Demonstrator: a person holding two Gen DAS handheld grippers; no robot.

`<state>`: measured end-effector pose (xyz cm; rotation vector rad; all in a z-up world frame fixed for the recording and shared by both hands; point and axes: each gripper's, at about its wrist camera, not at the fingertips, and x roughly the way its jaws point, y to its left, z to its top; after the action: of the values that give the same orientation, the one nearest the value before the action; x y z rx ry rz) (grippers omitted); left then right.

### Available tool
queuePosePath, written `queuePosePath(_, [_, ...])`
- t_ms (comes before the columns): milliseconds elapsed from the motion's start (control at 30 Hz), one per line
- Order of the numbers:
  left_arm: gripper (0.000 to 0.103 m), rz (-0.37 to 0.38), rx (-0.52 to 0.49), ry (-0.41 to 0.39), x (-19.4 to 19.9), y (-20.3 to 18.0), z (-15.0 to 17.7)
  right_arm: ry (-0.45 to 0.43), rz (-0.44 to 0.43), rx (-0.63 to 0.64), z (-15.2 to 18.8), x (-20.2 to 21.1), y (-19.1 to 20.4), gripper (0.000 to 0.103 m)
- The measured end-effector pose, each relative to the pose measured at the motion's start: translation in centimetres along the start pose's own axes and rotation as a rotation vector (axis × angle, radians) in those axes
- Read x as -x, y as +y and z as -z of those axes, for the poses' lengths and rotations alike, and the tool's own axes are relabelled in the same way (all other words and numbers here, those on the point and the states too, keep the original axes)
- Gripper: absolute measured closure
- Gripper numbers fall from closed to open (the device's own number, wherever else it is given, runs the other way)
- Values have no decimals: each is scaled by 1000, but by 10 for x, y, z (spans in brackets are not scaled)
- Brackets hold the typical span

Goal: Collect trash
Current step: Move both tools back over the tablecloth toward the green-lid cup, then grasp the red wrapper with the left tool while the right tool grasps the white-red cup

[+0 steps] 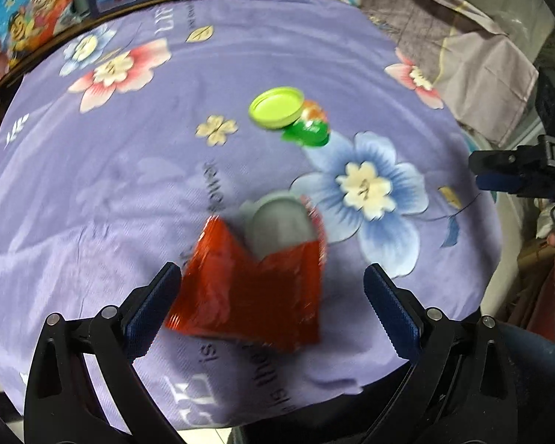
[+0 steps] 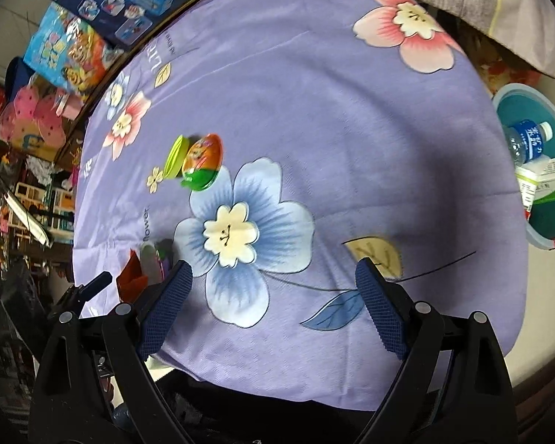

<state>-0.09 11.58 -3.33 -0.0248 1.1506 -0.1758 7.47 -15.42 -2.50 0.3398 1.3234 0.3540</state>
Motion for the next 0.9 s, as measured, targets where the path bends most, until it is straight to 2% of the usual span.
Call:
queuePosePath(333, [4,-4,4,39,-13,19,14,42,-6,16,5,-14,12,17])
queuePosePath(533, [4,30,-18,37,-23,21,17,73,-1,37,5,-27,29,17])
queuePosePath(567, [7,35,-21,30,-23,21,17,77,0,43,5,-30,33,17])
queuePosePath(600, [20,45,-25,23,-22,21,17,81,2,51,5,-32,37,17])
queuePosePath(633, [28,56,-30,21,-20,21,18,85,4,59,5,-34,42,17])
queuePosePath(700, [58,65,-27,21,-21,24,19,96,5,72,6,-39,50,17])
queuePosePath(767, [70,73,-16,19,-20,28,22,109,1,83,6,-44,57,17])
queuePosePath(900, [71,80,22,-5,-14,42,27,124,-7,109,6,-56,78,17])
